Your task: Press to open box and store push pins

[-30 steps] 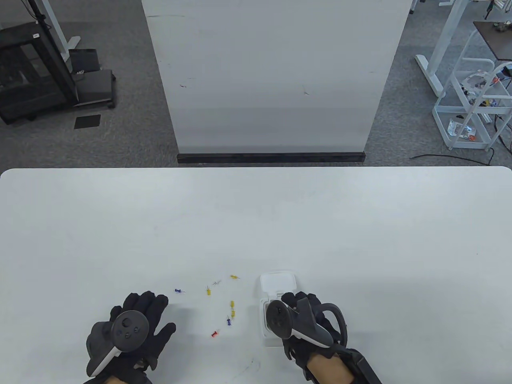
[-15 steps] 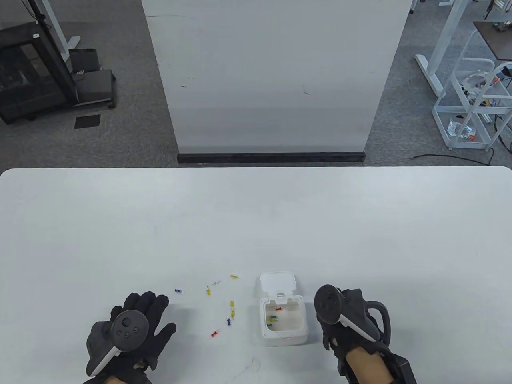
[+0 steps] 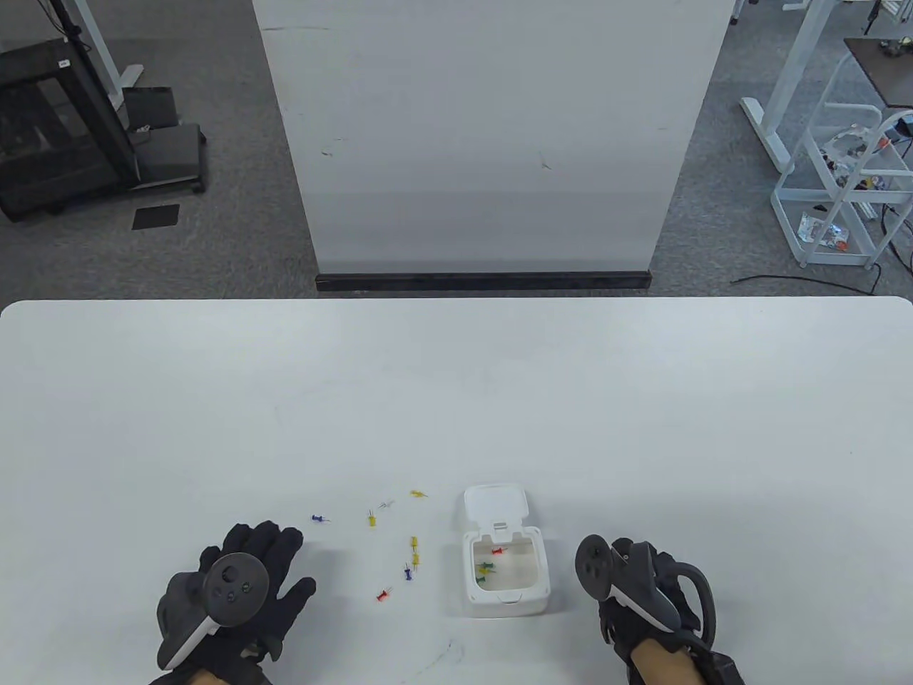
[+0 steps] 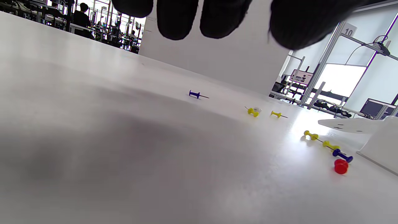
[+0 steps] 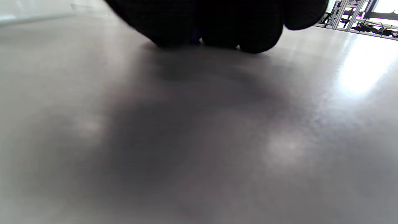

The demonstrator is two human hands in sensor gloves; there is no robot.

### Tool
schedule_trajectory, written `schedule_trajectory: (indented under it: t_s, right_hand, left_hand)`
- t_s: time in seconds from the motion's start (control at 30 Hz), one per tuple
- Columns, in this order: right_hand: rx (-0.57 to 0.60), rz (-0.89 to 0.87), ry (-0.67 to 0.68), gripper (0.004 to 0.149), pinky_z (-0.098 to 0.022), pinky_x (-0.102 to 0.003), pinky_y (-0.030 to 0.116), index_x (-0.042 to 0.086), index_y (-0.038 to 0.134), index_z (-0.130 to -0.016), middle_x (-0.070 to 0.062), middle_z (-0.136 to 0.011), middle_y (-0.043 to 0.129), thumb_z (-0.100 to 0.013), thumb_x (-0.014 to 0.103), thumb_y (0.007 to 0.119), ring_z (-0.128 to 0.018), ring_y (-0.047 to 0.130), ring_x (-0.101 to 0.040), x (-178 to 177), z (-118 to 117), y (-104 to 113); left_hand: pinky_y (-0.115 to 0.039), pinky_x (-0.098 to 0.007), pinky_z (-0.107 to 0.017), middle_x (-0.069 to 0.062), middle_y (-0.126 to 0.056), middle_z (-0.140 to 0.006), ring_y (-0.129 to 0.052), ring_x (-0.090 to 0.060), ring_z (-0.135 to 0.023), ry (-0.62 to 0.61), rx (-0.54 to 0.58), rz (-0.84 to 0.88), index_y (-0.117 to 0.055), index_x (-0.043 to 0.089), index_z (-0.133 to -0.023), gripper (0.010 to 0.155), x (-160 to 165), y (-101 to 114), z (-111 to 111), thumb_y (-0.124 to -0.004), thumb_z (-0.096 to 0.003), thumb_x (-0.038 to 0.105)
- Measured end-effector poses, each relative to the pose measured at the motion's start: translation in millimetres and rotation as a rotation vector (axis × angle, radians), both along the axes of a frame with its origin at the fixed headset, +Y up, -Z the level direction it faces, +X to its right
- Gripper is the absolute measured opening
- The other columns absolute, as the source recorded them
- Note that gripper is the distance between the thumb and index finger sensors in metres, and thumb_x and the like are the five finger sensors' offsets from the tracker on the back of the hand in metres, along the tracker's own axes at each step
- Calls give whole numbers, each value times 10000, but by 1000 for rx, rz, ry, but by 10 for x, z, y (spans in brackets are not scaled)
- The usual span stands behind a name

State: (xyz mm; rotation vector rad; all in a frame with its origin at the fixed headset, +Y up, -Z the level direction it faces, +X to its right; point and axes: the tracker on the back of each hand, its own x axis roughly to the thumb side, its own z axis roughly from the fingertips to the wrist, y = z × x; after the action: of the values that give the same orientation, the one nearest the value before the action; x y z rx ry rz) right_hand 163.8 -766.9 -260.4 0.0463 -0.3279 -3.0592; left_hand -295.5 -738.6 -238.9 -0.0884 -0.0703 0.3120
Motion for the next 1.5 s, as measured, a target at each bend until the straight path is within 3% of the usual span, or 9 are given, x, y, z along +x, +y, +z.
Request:
schedule_trajectory:
  t_s: [0.37,0.5,0.67,0.87,1.07,1.5]
  right_hand:
    - [-24,19,0,449,-690,-561,613,239,604,-914,-13,-883,720,-506,352,754,-781,753,-334,-11,-20,-29]
    - [-40,2,-58,447,-675,-553,637,248,611,-913,-8,-898,723,-506,363,755,-781,770,-332,-16,-23,23]
    - [46,-176,-36,446,-683,-556,626,251,607,-916,-12,-912,715,-510,364,754,-794,759,-339,-217,43,297]
    - [99,-195,122,444,-699,-567,600,254,617,-917,-18,-931,702,-511,357,763,-818,736,-351,-702,78,563]
    - [77,-165,213,446,-718,-575,567,262,626,-917,-18,-953,678,-507,352,777,-852,699,-356,-1067,68,523]
    - [73,-131,245,475,-723,-582,555,265,640,-929,-23,-955,685,-494,377,795,-848,701,-358,-1148,95,462]
  left_hand:
    - [-262,-694,-760,-70,-432,-1184,-327,-440,-1095,10,-3,8,-484,312,-1075,713,-39,9,1,-702,-451,582]
    - [-261,-694,-761,-68,-431,-1185,-326,-439,-1096,6,1,9,-481,312,-1076,715,-33,12,7,-701,-452,583]
    - [-261,-693,-762,-69,-432,-1184,-325,-440,-1095,7,0,16,-483,312,-1075,714,-40,7,4,-702,-451,582]
    - [-260,-693,-762,-70,-430,-1185,-325,-439,-1096,0,0,13,-482,312,-1076,715,-21,9,8,-701,-452,583]
    - [-262,-694,-760,-69,-432,-1184,-326,-439,-1095,3,4,14,-483,311,-1075,715,-34,9,11,-703,-451,582]
    - [-263,-693,-761,-69,-431,-1184,-326,-439,-1095,-1,-1,9,-483,311,-1075,712,-24,3,10,-703,-453,578]
